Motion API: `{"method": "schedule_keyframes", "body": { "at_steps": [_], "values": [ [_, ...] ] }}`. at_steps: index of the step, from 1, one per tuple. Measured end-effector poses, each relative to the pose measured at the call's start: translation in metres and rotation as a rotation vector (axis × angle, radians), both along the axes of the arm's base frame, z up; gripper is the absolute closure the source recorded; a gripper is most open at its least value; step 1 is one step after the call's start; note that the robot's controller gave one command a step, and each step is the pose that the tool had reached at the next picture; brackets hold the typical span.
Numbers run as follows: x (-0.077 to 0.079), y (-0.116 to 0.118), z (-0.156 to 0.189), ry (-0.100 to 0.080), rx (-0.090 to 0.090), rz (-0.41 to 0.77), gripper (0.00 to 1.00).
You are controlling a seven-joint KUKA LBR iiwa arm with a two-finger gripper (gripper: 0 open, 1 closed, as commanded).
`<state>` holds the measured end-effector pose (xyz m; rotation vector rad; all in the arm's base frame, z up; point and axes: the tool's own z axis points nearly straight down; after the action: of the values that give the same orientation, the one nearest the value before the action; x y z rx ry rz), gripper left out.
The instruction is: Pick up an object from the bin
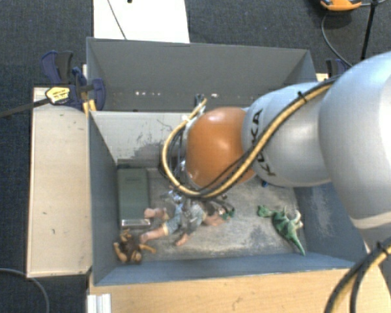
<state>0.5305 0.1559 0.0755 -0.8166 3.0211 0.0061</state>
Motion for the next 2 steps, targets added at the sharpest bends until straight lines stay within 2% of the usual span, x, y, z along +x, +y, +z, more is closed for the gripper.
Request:
{"method": "schedule_keyframes", "body": {
  "at_steps": [1,2],
  "values": [
    [-0.0028,-0.0020,-0.0043,0.009,-0.005,-0.003,0.00],
    [0.0003,0.0002,-0.0004,-0.002,0.001,-0.008,1.00]
  ]
}}
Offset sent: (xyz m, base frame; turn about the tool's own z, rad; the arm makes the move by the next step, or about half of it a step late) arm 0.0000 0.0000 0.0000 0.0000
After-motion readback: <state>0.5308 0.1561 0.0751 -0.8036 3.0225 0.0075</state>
